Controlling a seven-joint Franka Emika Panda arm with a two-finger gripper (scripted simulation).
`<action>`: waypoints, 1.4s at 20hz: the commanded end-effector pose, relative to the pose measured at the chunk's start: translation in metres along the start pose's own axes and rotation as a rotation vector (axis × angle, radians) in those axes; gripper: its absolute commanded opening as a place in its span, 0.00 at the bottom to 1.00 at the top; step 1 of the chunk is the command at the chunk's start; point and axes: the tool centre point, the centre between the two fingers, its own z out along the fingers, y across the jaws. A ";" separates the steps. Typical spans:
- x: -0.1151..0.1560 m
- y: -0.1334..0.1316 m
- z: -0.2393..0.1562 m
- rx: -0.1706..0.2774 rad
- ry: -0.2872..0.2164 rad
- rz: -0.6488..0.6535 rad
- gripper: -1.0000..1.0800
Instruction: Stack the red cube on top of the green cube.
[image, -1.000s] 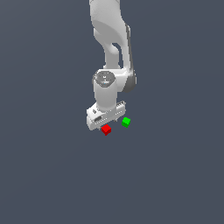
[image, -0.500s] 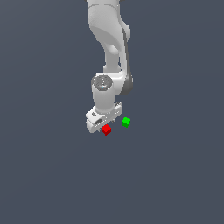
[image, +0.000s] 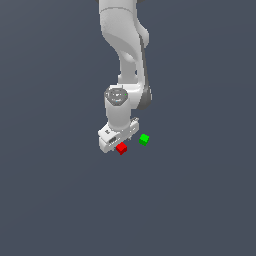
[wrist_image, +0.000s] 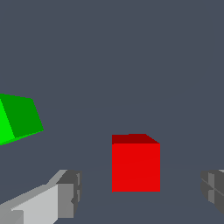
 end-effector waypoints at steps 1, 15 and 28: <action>0.000 0.000 0.007 0.001 -0.001 -0.001 0.96; 0.000 0.000 0.046 0.000 -0.001 -0.004 0.00; 0.000 0.000 0.041 0.000 -0.001 -0.004 0.00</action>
